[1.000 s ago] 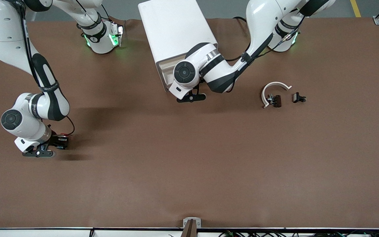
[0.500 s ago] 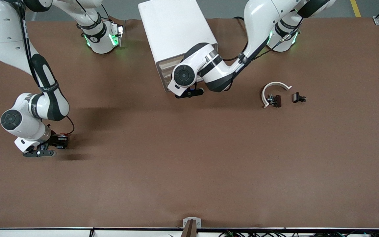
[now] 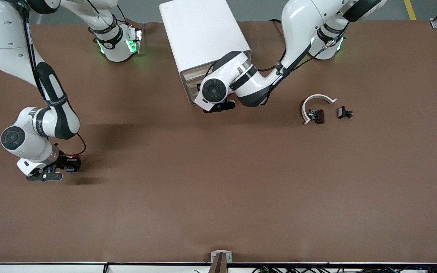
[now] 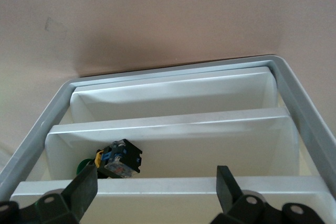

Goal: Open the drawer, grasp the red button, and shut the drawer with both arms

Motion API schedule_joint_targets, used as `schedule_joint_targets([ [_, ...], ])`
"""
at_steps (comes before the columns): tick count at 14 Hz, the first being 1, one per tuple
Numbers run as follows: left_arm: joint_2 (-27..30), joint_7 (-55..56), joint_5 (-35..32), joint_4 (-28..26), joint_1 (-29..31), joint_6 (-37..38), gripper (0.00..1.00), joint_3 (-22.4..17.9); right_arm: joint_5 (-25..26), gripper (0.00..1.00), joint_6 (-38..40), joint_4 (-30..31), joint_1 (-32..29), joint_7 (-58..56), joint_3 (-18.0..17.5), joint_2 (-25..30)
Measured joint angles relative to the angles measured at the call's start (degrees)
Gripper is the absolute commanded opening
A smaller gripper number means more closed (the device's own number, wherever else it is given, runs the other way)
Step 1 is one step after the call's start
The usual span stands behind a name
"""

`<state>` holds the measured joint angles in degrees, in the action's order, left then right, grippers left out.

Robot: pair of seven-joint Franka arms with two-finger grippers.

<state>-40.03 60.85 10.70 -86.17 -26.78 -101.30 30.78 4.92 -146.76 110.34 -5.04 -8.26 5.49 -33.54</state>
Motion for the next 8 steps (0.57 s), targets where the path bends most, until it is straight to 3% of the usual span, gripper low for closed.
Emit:
schedule_joint_targets([
  [3,-0.01,0.00,0.02,0.27,0.12,-0.01,1.00,-0.03,0.00,1.00,2.59,-2.03,0.01,0.00,-0.15,0.14],
  [8,0.39,0.03,0.02,4.51,1.23,-0.07,1.00,-3.85,0.00,1.00,21.87,-11.76,0.03,0.00,-0.49,3.55],
])
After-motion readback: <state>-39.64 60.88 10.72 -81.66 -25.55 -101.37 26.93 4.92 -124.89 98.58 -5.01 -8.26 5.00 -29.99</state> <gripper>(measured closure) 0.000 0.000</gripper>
